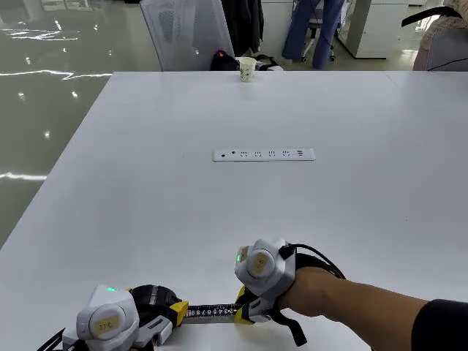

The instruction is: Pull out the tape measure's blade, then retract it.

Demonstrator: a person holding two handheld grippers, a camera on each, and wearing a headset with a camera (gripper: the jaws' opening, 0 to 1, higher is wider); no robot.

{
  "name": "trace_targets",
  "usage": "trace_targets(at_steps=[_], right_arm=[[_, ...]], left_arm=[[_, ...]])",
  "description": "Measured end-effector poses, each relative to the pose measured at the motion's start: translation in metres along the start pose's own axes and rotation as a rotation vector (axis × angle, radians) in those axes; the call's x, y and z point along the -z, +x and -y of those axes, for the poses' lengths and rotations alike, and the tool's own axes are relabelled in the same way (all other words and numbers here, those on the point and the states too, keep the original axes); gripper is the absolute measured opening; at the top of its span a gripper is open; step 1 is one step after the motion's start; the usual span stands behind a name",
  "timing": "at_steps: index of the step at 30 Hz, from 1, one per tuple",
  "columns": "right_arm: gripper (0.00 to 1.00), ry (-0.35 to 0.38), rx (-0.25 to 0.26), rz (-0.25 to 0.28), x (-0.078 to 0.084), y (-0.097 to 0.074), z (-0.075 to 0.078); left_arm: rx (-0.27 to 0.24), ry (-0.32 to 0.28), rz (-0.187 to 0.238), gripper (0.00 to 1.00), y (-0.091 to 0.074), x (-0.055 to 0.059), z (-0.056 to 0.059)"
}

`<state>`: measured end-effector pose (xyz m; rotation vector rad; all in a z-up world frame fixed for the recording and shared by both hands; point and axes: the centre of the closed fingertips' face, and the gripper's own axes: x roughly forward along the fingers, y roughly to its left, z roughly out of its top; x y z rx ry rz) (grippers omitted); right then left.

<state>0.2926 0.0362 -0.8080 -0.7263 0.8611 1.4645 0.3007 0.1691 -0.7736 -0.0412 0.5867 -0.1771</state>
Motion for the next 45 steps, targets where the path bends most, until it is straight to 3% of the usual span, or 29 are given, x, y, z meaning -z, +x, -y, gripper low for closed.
trace_targets(at_steps=[45], right_arm=[[0.11,0.014,-0.011,0.04,-0.016,0.011,-0.003]], left_arm=[[0.001,-0.007,0.003,0.6,0.0,0.0,0.0]])
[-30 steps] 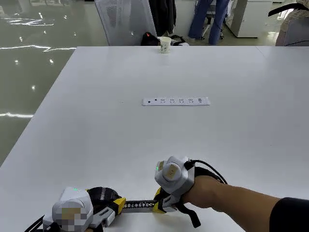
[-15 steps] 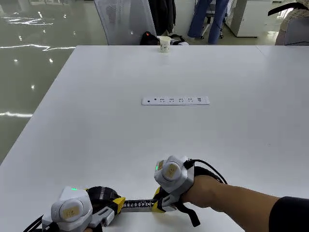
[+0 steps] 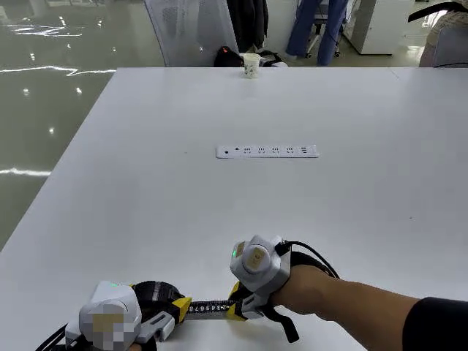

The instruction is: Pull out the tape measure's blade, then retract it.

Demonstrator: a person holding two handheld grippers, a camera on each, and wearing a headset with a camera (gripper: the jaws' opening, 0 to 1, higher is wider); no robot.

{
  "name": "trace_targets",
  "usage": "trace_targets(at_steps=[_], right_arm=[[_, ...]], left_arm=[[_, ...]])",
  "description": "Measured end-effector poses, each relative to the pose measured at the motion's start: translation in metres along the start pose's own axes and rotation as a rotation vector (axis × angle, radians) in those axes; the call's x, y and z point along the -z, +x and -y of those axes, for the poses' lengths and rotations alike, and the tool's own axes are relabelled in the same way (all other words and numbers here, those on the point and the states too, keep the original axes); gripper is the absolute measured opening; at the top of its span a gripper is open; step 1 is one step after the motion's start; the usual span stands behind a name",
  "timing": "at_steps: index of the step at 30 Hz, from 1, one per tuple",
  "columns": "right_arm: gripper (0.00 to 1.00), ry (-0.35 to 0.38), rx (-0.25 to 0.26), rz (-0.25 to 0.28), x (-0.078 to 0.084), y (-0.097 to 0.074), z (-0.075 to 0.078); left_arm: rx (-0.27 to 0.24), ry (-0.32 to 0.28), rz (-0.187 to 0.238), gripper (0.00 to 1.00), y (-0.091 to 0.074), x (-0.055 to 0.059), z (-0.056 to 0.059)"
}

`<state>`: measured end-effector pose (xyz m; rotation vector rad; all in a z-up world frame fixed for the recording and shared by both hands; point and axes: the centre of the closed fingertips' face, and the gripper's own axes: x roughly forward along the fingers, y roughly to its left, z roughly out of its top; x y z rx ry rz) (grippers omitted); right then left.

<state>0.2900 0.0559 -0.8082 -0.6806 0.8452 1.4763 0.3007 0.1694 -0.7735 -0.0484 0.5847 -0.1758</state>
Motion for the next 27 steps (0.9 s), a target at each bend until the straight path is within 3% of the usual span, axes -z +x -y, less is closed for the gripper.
trace_targets(at_steps=[27], right_arm=[[0.12,0.013,0.006,0.02,-0.0088,0.0058,-0.0009]], left_arm=[[0.001,-0.002,0.001,0.6,0.0002,-0.0002,0.0005]])
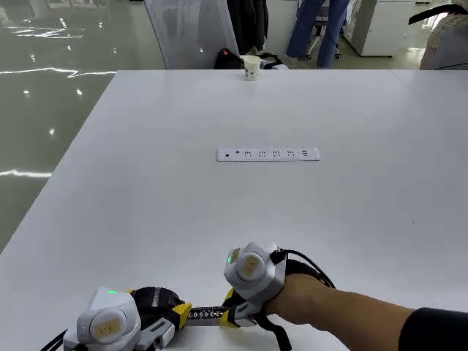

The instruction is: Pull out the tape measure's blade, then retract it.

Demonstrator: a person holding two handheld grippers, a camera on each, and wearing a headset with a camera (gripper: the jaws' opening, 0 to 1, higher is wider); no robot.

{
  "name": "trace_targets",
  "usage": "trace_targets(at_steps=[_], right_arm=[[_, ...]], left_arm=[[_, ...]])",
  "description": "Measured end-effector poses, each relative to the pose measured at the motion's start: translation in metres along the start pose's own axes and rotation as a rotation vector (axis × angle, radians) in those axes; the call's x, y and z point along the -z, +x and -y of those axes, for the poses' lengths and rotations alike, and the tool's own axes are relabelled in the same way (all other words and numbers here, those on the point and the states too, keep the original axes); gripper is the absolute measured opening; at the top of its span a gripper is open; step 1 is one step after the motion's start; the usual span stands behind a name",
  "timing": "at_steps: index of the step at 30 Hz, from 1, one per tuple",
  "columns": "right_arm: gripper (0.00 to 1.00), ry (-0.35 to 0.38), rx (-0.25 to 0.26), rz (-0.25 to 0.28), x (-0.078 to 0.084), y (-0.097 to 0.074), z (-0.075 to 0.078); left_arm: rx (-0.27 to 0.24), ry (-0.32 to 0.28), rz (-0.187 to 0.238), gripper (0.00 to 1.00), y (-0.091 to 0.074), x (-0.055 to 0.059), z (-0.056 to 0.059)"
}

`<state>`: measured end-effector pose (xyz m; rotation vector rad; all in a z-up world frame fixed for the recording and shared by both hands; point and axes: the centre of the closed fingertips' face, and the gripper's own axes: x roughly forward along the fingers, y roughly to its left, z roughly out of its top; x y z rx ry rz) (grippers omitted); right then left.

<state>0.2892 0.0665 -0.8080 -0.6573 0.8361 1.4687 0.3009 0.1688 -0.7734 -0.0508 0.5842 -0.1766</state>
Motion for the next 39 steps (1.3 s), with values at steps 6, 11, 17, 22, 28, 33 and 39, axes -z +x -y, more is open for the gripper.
trace_targets(at_steps=[6,11,17,22,28,33,39], right_arm=[[0.12,-0.039,-0.014,0.016,-0.0001,0.0004,-0.0008],[0.12,-0.063,-0.031,0.018,-0.0004,0.0011,-0.001],[0.11,-0.09,-0.026,0.043,-0.0024,0.0013,-0.0024],[0.11,-0.104,-0.023,0.038,-0.0043,0.0027,-0.0039],[0.11,-0.09,-0.022,0.047,-0.0037,0.0025,-0.0037],[0.1,-0.079,-0.022,0.043,-0.0062,0.0042,-0.0039],[0.11,-0.071,-0.02,0.049,-0.0077,0.0053,-0.0033]], left_arm=[[0.0,0.0,0.001,0.6,0.001,0.0001,-0.0006],[0.001,0.0,0.0,0.6,0.0009,0.0001,-0.0007],[0.001,-0.001,0.0,0.6,0.0004,-0.0004,-0.0003],[0.001,0.0,0.0,0.6,0.0003,-0.0005,-0.0005],[0.001,-0.001,0.001,0.6,0.0002,-0.0005,-0.0003],[0.002,0.001,0.0,0.6,-0.0001,-0.0003,-0.0003],[0.002,-0.006,0.001,0.6,0.0003,-0.0003,-0.001]])
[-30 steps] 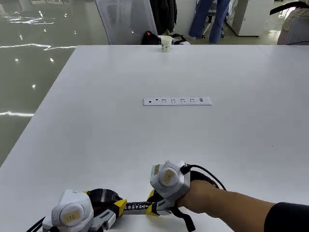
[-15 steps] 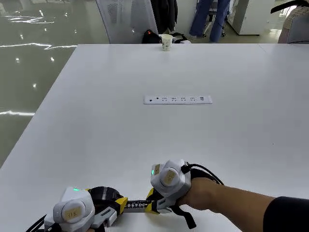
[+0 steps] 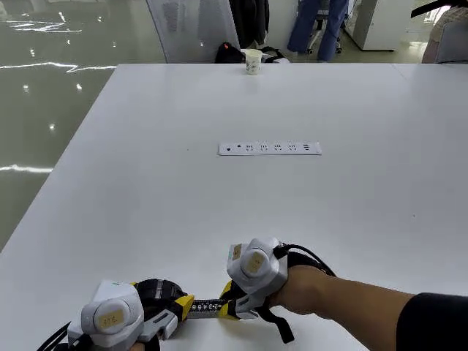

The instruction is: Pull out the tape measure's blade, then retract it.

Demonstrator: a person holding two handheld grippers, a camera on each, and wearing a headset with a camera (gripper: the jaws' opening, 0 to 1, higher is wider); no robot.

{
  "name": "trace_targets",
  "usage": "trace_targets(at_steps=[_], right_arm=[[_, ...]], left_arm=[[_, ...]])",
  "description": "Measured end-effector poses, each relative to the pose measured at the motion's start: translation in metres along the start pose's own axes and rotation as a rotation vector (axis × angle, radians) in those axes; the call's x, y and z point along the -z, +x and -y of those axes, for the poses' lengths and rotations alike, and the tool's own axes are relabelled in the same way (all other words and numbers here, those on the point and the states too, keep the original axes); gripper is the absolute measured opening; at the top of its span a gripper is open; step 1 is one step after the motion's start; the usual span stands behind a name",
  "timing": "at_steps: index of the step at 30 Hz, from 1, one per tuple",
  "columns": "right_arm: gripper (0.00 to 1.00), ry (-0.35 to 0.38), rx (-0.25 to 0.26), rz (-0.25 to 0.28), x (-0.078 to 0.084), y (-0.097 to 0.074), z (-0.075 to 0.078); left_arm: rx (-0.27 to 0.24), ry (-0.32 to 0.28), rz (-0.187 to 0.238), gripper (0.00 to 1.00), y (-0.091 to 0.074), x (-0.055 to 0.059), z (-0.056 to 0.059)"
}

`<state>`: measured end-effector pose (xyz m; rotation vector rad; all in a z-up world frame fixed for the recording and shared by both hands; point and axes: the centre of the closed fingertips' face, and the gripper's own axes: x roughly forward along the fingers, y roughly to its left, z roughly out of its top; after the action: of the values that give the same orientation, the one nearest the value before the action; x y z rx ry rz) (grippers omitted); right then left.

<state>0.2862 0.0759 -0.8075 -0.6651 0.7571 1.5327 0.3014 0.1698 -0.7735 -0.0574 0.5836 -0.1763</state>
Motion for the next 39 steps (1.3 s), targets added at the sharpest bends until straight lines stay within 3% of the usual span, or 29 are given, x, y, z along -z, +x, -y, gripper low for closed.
trace_targets(at_steps=[39], right_arm=[[0.11,0.01,-0.001,0.032,-0.016,0.011,-0.003]], left_arm=[[0.008,-0.03,0.003,0.6,-0.002,0.0,-0.001]])
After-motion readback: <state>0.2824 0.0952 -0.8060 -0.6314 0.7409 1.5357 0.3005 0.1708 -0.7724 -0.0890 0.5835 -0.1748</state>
